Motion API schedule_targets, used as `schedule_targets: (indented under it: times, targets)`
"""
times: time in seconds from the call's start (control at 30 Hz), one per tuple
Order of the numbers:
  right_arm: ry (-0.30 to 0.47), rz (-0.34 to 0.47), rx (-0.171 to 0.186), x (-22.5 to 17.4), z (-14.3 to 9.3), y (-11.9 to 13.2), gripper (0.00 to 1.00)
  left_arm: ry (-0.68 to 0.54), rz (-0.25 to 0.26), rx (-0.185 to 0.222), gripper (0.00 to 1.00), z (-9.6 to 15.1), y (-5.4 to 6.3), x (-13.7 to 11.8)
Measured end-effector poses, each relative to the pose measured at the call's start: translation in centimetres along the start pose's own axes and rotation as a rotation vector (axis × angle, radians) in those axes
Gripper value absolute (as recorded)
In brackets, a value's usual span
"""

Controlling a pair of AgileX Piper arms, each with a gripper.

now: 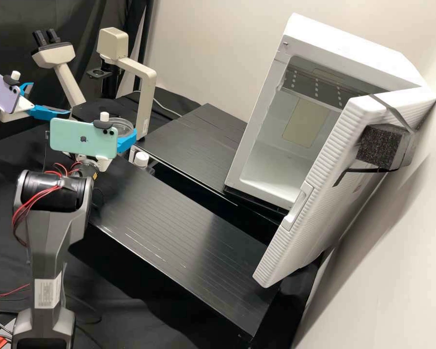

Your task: Return the petri dish to the incubator.

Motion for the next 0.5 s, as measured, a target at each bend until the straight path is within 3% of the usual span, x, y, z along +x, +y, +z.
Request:
schedule_targets:
  times: [0.2,0.5]
  targets:
    - [-0.026,0.103,0.026,-3.7,2.3,3.0,0.00,0.000,0.000,0.000,1.00,0.0,0.0,0.0]
    - [-0.261,0.312,0.094,-7.4,8.6,8.0,0.00,0.000,0.000,0.000,1.00,0.0,0.0,0.0]
